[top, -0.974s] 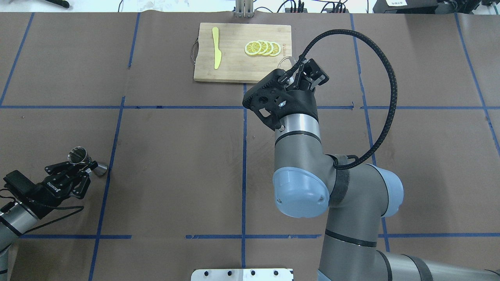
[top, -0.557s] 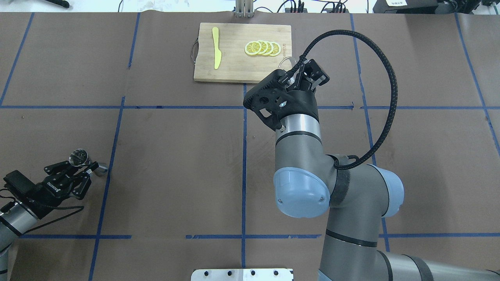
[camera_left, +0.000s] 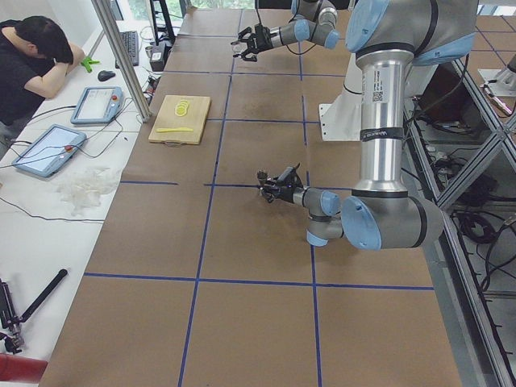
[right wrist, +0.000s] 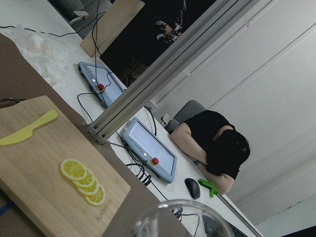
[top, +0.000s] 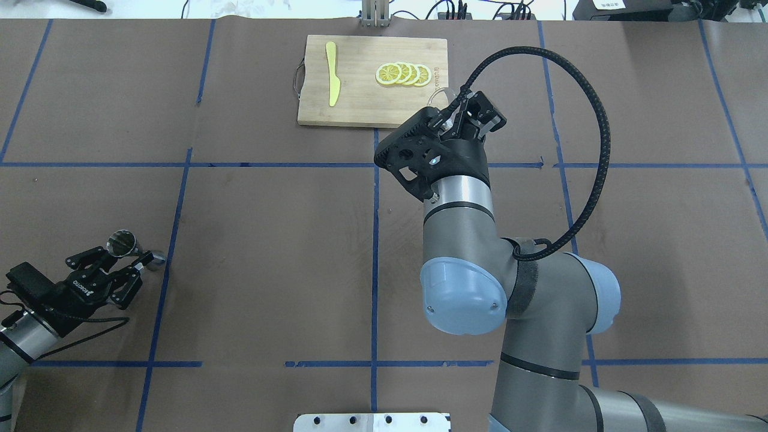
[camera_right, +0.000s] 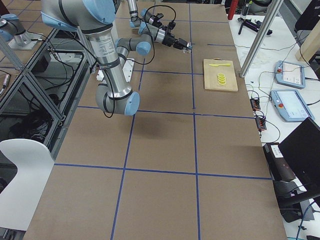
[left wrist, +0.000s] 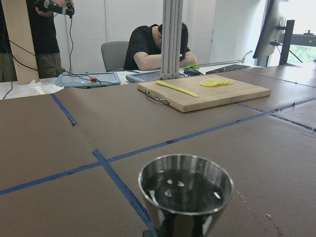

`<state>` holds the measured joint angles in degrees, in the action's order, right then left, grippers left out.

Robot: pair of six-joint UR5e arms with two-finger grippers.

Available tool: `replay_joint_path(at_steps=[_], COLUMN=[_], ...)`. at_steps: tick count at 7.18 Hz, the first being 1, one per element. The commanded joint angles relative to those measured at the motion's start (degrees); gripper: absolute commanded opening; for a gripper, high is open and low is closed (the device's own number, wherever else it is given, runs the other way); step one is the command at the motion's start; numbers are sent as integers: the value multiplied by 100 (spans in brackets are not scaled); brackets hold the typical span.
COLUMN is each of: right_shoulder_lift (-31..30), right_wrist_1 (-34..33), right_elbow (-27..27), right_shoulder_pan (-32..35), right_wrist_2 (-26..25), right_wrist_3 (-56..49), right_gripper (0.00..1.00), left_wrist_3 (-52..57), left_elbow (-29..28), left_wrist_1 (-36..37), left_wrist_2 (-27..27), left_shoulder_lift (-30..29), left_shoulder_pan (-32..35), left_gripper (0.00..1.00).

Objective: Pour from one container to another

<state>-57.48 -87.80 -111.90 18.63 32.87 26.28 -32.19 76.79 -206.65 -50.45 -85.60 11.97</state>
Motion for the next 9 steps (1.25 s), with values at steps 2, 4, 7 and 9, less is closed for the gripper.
replay_joint_path(at_steps=[2, 4, 7, 9], right_shoulder_lift=[0, 0, 9, 17], right_wrist_1=[0, 0, 0, 0], right_elbow=[-8, -8, -8, -8], right_shoulder_pan=[0, 0, 0, 0], right_wrist_2=[0, 0, 0, 0], right_wrist_3=[0, 0, 0, -9], right_gripper=[0, 0, 0, 0], left_wrist_3=[3, 20, 125, 239], left_elbow=[64, 230, 618, 670], left_wrist_1=[-59, -95, -156, -156], left_wrist_2=[35, 70, 70, 53], left_shoulder_lift=[8, 8, 78, 96], left_shoulder_pan=[16, 51, 226, 437], left_gripper=[100, 100, 100, 100])
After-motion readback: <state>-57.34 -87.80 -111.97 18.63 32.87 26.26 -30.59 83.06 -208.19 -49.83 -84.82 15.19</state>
